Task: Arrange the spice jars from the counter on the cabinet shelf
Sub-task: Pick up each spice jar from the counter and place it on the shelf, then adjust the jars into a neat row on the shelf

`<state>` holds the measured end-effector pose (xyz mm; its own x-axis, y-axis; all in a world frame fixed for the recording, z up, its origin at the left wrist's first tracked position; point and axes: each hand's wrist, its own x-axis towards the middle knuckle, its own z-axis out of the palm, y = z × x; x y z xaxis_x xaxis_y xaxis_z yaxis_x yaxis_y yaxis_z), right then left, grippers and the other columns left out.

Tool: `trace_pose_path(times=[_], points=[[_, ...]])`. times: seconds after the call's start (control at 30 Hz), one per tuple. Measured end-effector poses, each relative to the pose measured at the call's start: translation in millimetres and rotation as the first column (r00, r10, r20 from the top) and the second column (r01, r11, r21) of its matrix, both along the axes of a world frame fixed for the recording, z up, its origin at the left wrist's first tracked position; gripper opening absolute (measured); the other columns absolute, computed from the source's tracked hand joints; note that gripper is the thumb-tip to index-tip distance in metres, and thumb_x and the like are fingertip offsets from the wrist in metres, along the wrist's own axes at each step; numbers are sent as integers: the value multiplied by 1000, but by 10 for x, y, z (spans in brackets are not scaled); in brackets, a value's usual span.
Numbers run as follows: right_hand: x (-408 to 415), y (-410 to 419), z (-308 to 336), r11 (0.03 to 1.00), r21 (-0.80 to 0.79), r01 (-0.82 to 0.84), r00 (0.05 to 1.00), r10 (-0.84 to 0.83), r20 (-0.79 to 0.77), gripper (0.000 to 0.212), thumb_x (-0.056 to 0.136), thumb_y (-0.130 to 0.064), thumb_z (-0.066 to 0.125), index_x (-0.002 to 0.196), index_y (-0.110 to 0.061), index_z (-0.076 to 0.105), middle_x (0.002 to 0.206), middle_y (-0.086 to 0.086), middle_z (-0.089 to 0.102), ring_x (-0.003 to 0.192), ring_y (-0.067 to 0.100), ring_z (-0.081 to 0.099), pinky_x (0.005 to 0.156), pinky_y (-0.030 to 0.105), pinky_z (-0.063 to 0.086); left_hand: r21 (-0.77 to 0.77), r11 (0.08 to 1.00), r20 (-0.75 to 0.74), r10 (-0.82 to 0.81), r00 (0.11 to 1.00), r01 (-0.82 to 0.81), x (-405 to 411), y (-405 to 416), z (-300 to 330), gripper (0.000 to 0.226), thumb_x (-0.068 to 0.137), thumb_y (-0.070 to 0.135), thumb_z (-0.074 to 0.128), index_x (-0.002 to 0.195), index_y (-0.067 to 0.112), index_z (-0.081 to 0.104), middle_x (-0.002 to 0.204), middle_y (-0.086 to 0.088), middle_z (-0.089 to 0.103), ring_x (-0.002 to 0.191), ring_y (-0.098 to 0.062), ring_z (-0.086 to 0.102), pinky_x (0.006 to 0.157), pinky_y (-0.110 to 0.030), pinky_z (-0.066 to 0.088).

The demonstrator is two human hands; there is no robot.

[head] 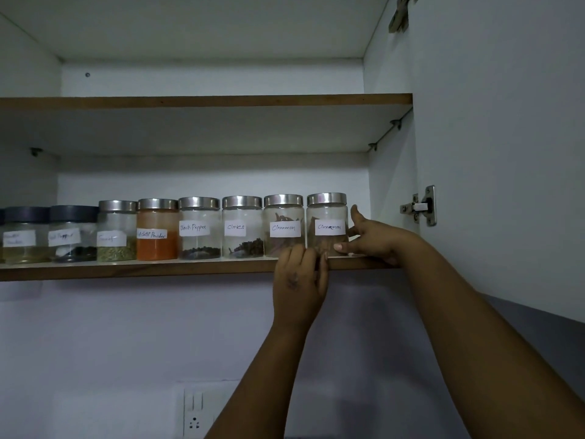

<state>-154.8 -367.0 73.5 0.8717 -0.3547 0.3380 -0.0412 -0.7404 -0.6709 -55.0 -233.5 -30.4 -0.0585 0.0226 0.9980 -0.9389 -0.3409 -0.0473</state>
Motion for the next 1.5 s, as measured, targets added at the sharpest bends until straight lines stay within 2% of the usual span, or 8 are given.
trace_pose_path(times=[0.43, 0.57, 0.7, 0.77, 0.9, 1.07, 1.4, 1.5], points=[[48, -4, -100, 985, -143, 92, 996, -90, 22, 107, 90, -31, 68, 153, -20, -18, 153, 4, 40, 132, 20, 46, 108, 31, 36, 40, 999, -9, 36, 999, -36, 43, -35, -23, 14, 93, 14, 58, 79, 10, 57, 78, -4, 52, 73, -19, 46, 65, -31, 41], [6, 96, -124, 974, -191, 121, 992, -109, 70, 114, 89, -25, 70, 149, -21, -27, 155, 14, 31, 124, 24, 55, 105, 34, 40, 81, 995, -19, 53, 998, -52, 23, -2, -31, 12, 93, 15, 58, 82, 10, 58, 81, -5, 53, 75, -19, 46, 66, -31, 42], [-71, 216, -236, 946, -259, 193, 969, -143, 202, 110, 87, -20, 71, 153, -15, -18, 160, 15, 13, 136, 29, 40, 113, 39, 33, 170, 984, -8, 50, 999, -48, 10, 72, -36, 14, 93, 23, 55, 89, 10, 57, 88, -6, 53, 81, -20, 46, 70, -32, 42], [-83, 314, -363, 926, -284, 247, 908, -119, 403, 96, 85, -9, 71, 154, -12, 4, 152, 16, 26, 132, 28, 41, 108, 34, 36, 227, 973, 4, 48, 999, -48, -7, 125, -34, 18, 88, 27, 59, 94, 10, 57, 92, -7, 52, 84, -21, 45, 72, -31, 40], [24, 619, -681, 888, -214, 407, 651, -118, 750, 59, 85, 0, 64, 138, -7, 39, 128, 15, 45, 113, 24, 48, 89, 26, 40, 328, 944, -32, -33, 999, 42, -74, 268, 7, 39, 80, 27, 67, 114, 10, 59, 109, -9, 52, 97, -23, 48, 80, -35, 45], [263, 1079, -840, 907, -148, 394, 477, -64, 877, 37, 88, -1, 59, 124, -1, 49, 113, 15, 50, 102, 24, 50, 84, 28, 43, 125, 986, -68, -106, 992, 114, -38, 681, 149, 34, 83, 18, 66, 115, 8, 60, 115, -9, 52, 102, -21, 50, 84, -33, 47], [1211, 2581, -623, 953, -250, 174, 489, 136, 862, 37, 90, -4, 58, 125, -2, 48, 117, 13, 47, 104, 20, 50, 91, 28, 44, 65, 997, -68, 50, 996, -45, 668, 2330, 293, 27, 87, 15, 63, 114, 10, 62, 113, -6, 57, 99, -19, 51, 82, -31, 45], [1579, 3172, -544, 952, -289, 100, 482, 208, 851, 35, 91, -4, 55, 125, -6, 48, 119, 11, 47, 106, 25, 52, 92, 40, 48, 93, 989, -62, 125, 990, -119, 989, 2950, 437, 26, 89, 18, 61, 113, 9, 61, 111, -6, 57, 98, -18, 51, 82, -31, 45]])
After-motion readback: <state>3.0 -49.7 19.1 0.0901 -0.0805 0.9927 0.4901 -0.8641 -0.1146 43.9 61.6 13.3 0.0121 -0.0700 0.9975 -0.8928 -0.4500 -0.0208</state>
